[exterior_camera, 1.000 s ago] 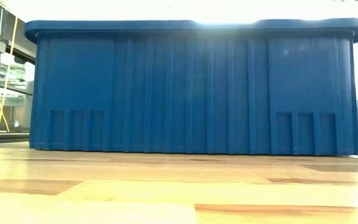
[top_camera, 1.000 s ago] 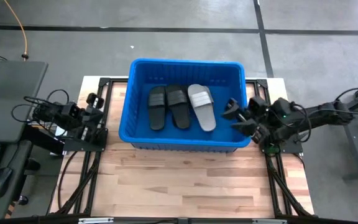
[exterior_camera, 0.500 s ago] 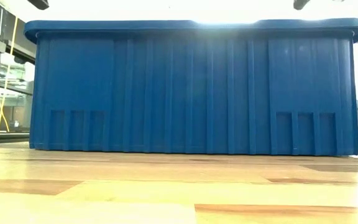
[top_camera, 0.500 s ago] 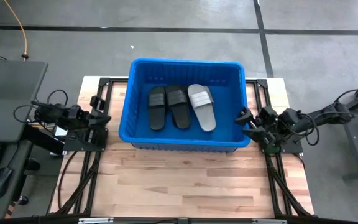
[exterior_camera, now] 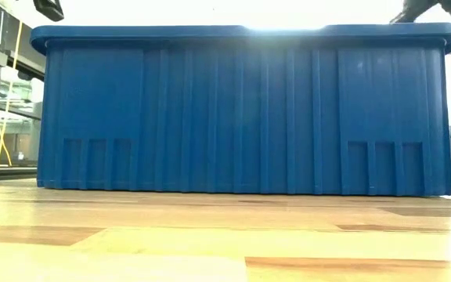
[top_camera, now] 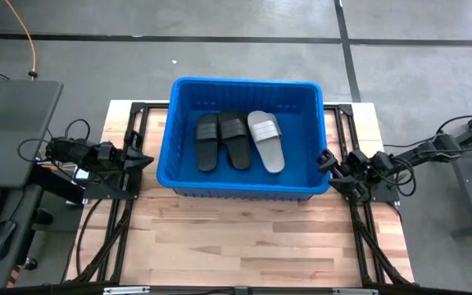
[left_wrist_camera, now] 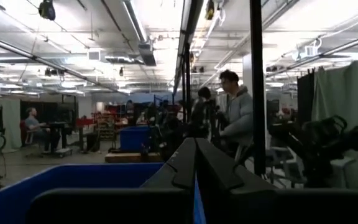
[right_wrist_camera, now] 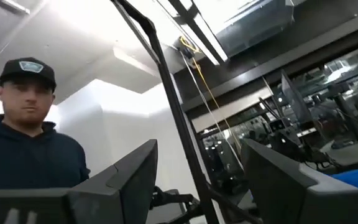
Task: Pick and place slides into bin
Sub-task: Return to Home Position
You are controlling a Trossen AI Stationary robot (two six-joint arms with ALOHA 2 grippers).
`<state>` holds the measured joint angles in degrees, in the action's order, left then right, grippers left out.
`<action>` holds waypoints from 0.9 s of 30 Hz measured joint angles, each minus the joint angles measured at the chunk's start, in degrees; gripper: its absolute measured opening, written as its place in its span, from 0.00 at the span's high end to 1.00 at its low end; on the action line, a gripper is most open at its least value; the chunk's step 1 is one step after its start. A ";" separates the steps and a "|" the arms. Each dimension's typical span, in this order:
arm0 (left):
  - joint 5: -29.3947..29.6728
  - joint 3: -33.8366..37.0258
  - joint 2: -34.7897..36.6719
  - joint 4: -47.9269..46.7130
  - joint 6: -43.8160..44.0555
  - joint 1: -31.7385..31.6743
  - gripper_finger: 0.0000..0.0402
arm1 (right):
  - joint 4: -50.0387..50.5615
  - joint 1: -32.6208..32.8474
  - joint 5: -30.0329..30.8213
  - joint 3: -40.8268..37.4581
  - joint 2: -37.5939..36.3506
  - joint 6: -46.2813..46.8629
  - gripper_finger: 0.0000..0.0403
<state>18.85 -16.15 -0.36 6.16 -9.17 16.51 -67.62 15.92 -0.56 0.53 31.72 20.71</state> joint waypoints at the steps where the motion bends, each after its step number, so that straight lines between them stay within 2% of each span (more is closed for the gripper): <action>1: -0.03 0.15 0.00 0.05 0.07 0.00 0.99 | -0.30 0.00 -0.53 0.08 0.01 -0.51 0.45; 5: -1.11 3.12 0.00 3.38 1.66 0.00 0.99 | -0.40 -0.17 -0.85 0.03 -0.61 -4.26 0.45; 8: -1.00 6.30 -0.02 5.28 2.00 0.00 0.99 | 2.12 -0.17 1.71 0.03 -0.77 -3.90 0.45; 13: 1.99 12.06 -0.07 10.39 4.75 0.00 0.99 | 2.18 -0.17 2.67 0.03 -0.71 -2.40 0.45; 17: -1.67 15.66 0.02 18.88 2.39 0.00 0.99 | 2.50 -0.15 2.58 0.00 -0.67 -1.27 0.45; 24: -10.94 15.68 -0.01 15.38 1.06 0.01 0.99 | 2.58 -0.15 3.06 -0.01 -0.69 -2.10 0.45; 27: -11.75 15.65 0.00 13.29 1.80 0.02 0.99 | 2.63 -0.15 3.02 -0.02 -0.69 -2.74 0.45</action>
<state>7.11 -0.51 -0.36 19.46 -7.37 16.53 -64.99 15.77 2.46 0.51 31.03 17.96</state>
